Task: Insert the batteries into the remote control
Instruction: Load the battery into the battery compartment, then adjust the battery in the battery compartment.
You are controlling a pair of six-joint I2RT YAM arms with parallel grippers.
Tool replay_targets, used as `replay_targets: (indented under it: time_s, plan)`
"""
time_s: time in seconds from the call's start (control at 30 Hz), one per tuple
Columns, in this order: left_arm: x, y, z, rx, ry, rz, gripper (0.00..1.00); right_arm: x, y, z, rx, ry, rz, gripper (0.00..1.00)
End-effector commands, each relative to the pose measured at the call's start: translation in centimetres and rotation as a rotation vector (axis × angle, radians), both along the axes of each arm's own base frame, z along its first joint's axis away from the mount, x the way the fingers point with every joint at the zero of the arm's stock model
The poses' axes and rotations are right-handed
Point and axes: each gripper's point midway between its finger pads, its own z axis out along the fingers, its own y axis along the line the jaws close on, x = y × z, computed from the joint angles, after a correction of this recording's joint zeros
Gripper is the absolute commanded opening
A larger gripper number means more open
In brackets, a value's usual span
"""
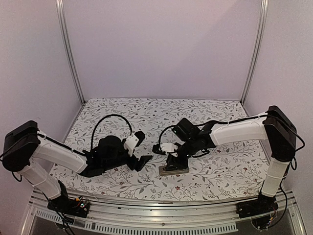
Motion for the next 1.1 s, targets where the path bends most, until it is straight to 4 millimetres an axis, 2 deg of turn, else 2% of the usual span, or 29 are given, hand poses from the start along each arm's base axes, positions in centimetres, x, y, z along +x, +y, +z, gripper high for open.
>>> replay_targets:
  time_s: [0.0, 0.17, 0.3, 0.37, 0.43, 0.5, 0.53, 0.67, 0.77, 0.9, 1.0, 1.07]
  plan:
    - [-0.3, 0.3, 0.6, 0.005, -0.029, -0.001, 0.88, 0.2, 1.5, 3.3, 0.071, -0.03, 0.032, 0.35]
    - [-0.5, 0.7, 1.2, -0.004, -0.039, 0.003, 0.88, 0.7, 2.6, 6.3, 0.144, -0.064, 0.042, 0.4]
    - [-0.9, 0.8, 2.0, -0.023, -0.073, -0.018, 0.88, 2.6, 3.2, 9.9, 0.219, -0.14, -0.053, 0.4]
    - [-1.4, 0.4, 1.8, -0.022, -0.078, -0.05, 0.87, 4.3, 2.5, 12.0, 0.256, -0.155, -0.201, 0.39]
    - [-2.0, -0.3, 1.3, -0.004, -0.079, -0.088, 0.85, 6.3, 1.1, 13.2, 0.263, -0.101, -0.402, 0.37]
    - [-2.6, -1.3, 0.5, 0.031, -0.087, -0.128, 0.83, 7.4, -0.6, 12.8, 0.23, -0.014, -0.591, 0.35]
    - [-2.8, -1.8, 0.0, 0.054, -0.091, -0.147, 0.82, 7.4, -1.5, 12.0, 0.196, 0.02, -0.663, 0.34]
    - [-3.5, -4.1, -1.7, 0.117, -0.116, -0.215, 0.74, 6.3, -4.5, 9.0, 0.137, 0.185, -0.942, 0.27]
    - [-4.5, -5.5, -2.8, 0.125, -0.117, -0.314, 0.78, 4.8, -6.0, 6.9, 0.098, 0.276, -1.051, 0.25]
    - [-5.7, -6.7, -4.3, 0.138, -0.092, -0.414, 0.85, 3.0, -5.9, 4.3, 0.046, 0.363, -1.102, 0.25]
    - [-6.7, -7.5, -5.5, 0.159, -0.063, -0.504, 0.85, 2.3, -5.2, 3.2, 0.027, 0.401, -1.098, 0.23]
    - [-6.5, -7.9, -6.4, 0.183, -0.044, -0.514, 0.85, 2.1, -4.7, 2.8, 0.026, 0.424, -1.086, 0.22]
